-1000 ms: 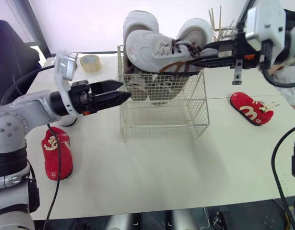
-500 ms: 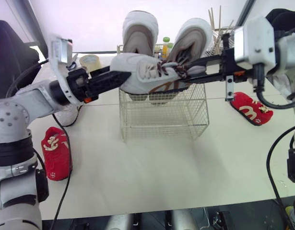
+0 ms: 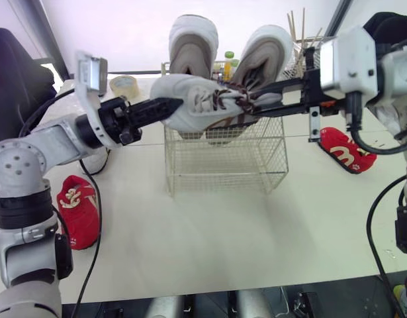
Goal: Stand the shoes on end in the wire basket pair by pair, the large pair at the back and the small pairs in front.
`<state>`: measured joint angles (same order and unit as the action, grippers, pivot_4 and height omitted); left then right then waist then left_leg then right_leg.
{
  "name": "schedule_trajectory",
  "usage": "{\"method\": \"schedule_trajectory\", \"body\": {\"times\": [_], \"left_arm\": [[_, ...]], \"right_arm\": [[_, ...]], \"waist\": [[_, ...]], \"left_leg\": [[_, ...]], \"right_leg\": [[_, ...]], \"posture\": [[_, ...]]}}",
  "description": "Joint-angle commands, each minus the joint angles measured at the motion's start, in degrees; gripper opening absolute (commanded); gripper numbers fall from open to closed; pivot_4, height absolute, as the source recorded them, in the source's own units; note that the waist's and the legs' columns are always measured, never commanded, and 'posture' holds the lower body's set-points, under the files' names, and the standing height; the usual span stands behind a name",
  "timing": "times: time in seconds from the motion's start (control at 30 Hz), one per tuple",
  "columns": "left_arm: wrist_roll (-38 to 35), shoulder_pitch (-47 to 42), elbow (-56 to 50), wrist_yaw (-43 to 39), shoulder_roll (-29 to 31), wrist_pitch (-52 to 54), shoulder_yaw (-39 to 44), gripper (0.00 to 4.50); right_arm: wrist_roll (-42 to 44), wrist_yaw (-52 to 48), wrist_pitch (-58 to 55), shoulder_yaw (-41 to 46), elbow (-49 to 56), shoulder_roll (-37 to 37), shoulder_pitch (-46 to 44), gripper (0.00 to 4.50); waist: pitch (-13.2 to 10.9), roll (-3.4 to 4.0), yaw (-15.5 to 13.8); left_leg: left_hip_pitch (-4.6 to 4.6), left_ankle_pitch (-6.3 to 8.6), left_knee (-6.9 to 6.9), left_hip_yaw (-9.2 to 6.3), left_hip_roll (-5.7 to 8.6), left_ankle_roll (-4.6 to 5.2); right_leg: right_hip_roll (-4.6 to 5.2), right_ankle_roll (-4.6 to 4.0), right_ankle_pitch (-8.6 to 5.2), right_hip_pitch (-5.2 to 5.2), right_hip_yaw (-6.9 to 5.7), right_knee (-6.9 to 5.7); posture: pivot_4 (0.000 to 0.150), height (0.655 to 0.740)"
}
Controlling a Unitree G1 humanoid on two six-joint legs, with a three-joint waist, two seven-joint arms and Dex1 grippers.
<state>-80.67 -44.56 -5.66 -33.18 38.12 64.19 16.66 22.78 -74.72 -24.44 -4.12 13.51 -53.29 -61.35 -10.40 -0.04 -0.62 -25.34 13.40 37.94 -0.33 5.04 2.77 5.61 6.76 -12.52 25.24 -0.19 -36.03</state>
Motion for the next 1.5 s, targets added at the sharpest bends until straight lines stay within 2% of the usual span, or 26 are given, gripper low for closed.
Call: {"method": "schedule_trajectory", "body": {"times": [0.03, 0.17, 0.33, 0.4, 0.5, 0.63, 0.8, 0.9, 1.03, 1.37, 1.47, 1.5], "left_arm": [[-2.9, 0.3, -0.8, 1.7, -0.5, -0.4, 2.1, 0.33], [-7.7, 3.0, -2.0, 7.7, -4.0, -2.2, 3.6, 0.33], [-10.7, 7.7, -5.5, 13.1, -8.4, -5.8, 4.5, 0.33], [-11.5, 8.5, -6.7, 14.7, -9.8, -7.8, 4.9, 0.33], [-12.3, 8.8, -7.6, 16.1, -11.0, -10.0, 4.9, 0.33], [-10.7, 8.5, -9.1, 17.0, -13.9, -13.7, 3.5, 0.33], [-9.0, 7.5, -9.0, 17.3, -15.6, -16.0, 1.9, 0.33], [-8.3, 7.2, -9.1, 17.2, -16.1, -16.7, 1.2, 0.33], [-7.4, 7.0, -9.1, 16.9, -16.2, -17.3, 0.2, 0.33], [-6.5, 7.5, -9.8, 16.7, -16.2, -18.1, -0.7, 0.33], [-6.1, 8.0, -10.4, 16.8, -16.3, -18.3, -1.0, 0.33], [-6.0, 8.2, -10.6, 16.8, -16.3, -18.4, -1.1, 0.33]], "right_arm": [[1.9, 0.4, -1.6, 2.5, 1.2, -0.6, -1.1, 0.05], [9.4, 3.7, -12.4, 7.2, 1.2, -0.3, -0.6, 1.92], [19.4, 13.3, -25.7, 17.6, 0.2, 0.8, 2.9, 4.47], [26.4, 19.0, -33.6, 24.9, -1.3, 3.1, 7.5, 4.47], [32.6, 25.7, -39.1, 31.0, -0.4, 6.3, 13.5, 4.47], [47.1, 42.9, -42.6, 39.2, -0.7, 18.8, 20.0, 4.47], [62.7, 59.9, -38.6, 37.0, 3.4, 28.4, 21.6, 4.47], [69.0, 65.8, -35.3, 33.0, 5.7, 31.2, 22.0, 4.47], [73.8, 71.2, -30.0, 27.5, 7.5, 34.5, 20.9, 4.47], [74.4, 73.5, -22.6, 20.5, 7.4, 35.1, 19.0, 4.47], [74.5, 73.9, -21.2, 19.6, 7.0, 34.9, 18.5, 3.66], [74.6, 74.0, -20.8, 19.3, 6.9, 34.8, 18.3, 3.17]], "waist": [[0.0, 0.0, 0.0], [0.0, 0.0, -0.1], [0.0, -0.02, -0.1], [0.0, -0.09, -0.2], [0.1, -0.15, -0.1], [0.1, -0.1, 0.0], [0.1, -0.03, 0.0], [0.1, -0.03, 0.0], [0.1, -0.03, 0.0], [0.1, -0.03, 0.1], [0.1, -0.03, 0.1], [0.1, -0.03, 0.0]], "left_leg": [[0.0, 0.0, 0.0, 0.0, 0.0, 0.0], [0.0, 0.0, 0.0, 0.0, 0.0, 0.0], [-0.01, 0.08, 0.0, -0.02, 0.0, 0.06], [-0.01, 0.11, 0.0, -0.02, 0.0, 0.12], [0.0, 0.17, 0.0, -0.05, 0.0, 0.22], [0.01, 0.09, -0.01, -0.03, 0.0, 0.24], [0.01, -0.03, -0.03, -0.02, -0.01, 0.18], [0.01, -0.06, -0.03, -0.02, -0.01, 0.16], [0.02, -0.05, -0.02, -0.03, 0.0, 0.22], [0.02, -0.05, -0.01, -0.03, 0.0, 0.23], [0.02, -0.05, -0.01, -0.03, 0.0, 0.25], [0.02, -0.04, -0.01, -0.03, 0.0, 0.25]], "right_leg": [[0.0, 0.0, 0.0, 0.0, 0.0, 0.0], [0.01, 0.0, 0.0, 0.0, 0.01, -0.01], [0.05, -0.01, 0.0, -0.03, 0.02, 0.03], [0.06, -0.01, 0.0, -0.04, 0.03, 0.03], [0.05, -0.02, 0.0, -0.09, 0.03, 0.03], [0.02, -0.02, 0.01, -0.03, 0.06, -0.02], [-0.02, -0.02, 0.01, 0.01, 0.06, -0.06], [-0.03, -0.02, 0.01, 0.0, 0.06, -0.05], [-0.04, -0.02, 0.01, -0.04, 0.05, -0.05], [-0.08, -0.02, 0.0, -0.03, 0.03, -0.05], [-0.08, -0.02, 0.0, -0.04, 0.03, -0.04], [-0.08, -0.02, 0.0, -0.04, 0.03, -0.04]], "posture": [[0.15, 0.74], [0.15, 0.74], [0.15, 0.74], [0.15, 0.74], [0.15, 0.74], [0.15, 0.74], [0.15, 0.74], [0.15, 0.74], [0.15, 0.74], [0.15, 0.74], [0.15, 0.74], [0.15, 0.74]]}}
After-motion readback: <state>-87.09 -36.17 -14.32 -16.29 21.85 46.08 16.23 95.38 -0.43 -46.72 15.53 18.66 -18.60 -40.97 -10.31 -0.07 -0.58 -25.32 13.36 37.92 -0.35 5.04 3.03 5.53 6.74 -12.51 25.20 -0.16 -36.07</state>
